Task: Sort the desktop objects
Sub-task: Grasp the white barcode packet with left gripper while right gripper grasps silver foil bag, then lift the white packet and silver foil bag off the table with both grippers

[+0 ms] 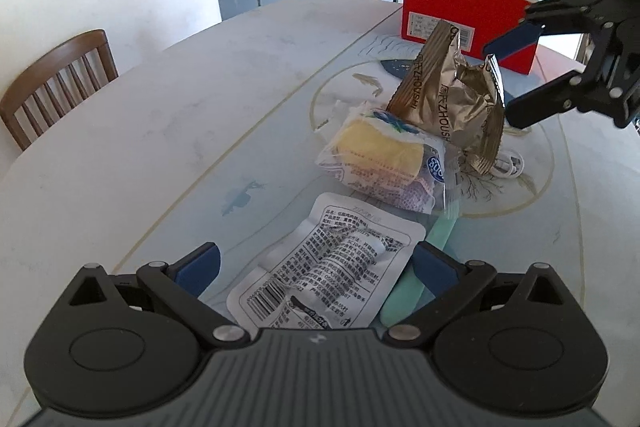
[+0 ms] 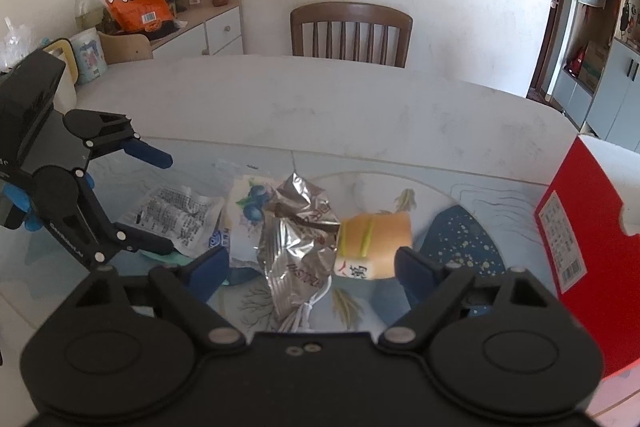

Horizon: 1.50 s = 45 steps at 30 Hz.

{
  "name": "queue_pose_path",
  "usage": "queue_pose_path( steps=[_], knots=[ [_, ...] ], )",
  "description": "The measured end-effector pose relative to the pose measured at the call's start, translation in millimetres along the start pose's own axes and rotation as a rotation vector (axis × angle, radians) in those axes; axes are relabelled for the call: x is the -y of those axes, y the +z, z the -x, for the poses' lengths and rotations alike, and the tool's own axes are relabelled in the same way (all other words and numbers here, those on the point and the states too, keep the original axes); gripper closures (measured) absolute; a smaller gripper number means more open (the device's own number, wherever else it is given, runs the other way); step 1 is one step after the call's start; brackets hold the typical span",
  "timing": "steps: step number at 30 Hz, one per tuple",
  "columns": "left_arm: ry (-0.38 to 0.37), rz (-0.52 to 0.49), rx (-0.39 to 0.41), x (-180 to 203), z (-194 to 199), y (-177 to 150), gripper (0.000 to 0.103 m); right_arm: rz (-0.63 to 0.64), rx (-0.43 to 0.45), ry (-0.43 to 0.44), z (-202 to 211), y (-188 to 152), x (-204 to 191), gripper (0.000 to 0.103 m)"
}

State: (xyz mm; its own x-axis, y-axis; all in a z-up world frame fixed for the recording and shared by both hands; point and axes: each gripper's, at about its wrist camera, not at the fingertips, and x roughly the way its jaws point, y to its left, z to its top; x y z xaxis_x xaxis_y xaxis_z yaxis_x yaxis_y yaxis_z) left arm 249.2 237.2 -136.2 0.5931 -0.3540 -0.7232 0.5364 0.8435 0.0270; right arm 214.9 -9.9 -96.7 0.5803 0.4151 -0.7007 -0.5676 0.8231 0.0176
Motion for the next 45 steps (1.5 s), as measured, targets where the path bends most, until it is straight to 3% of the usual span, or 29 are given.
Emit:
queue_pose_path(
  steps=[3,9,19,27,29,31,33,37,45],
  knots=[
    [-0.011,0.030,0.006,-7,-2,-2,0.000,0.003,-0.006,0.002,-5,0,-1,0.014],
    [0.050,0.054,-0.012,-14,-10,-5,0.000,-0.003,-0.002,0.000,-9,3,-2,0.016],
    [0.073,0.009,0.024,-1,-4,-9,0.001,-0.012,-0.015,-0.015,-20,3,-2,0.023],
    [0.065,0.015,0.043,3,-7,-6,0.013,-0.014,-0.026,-0.012,-25,2,-2,0.033],
    [0.066,0.033,0.047,3,-7,-6,0.023,-0.019,-0.028,-0.016,-26,1,-2,0.035],
    [0.071,0.045,0.052,3,-6,-6,0.027,-0.021,-0.027,-0.014,-25,2,-2,0.036],
    [0.077,0.042,0.054,5,-6,-6,0.029,-0.022,-0.027,-0.010,-25,2,-2,0.039],
    [0.086,0.045,0.050,7,-5,-5,0.031,-0.030,-0.034,0.015,-25,2,-2,0.053],
    [0.104,0.079,0.050,8,-1,-4,0.033,-0.039,-0.036,0.019,-21,3,-1,0.058]
  ],
)
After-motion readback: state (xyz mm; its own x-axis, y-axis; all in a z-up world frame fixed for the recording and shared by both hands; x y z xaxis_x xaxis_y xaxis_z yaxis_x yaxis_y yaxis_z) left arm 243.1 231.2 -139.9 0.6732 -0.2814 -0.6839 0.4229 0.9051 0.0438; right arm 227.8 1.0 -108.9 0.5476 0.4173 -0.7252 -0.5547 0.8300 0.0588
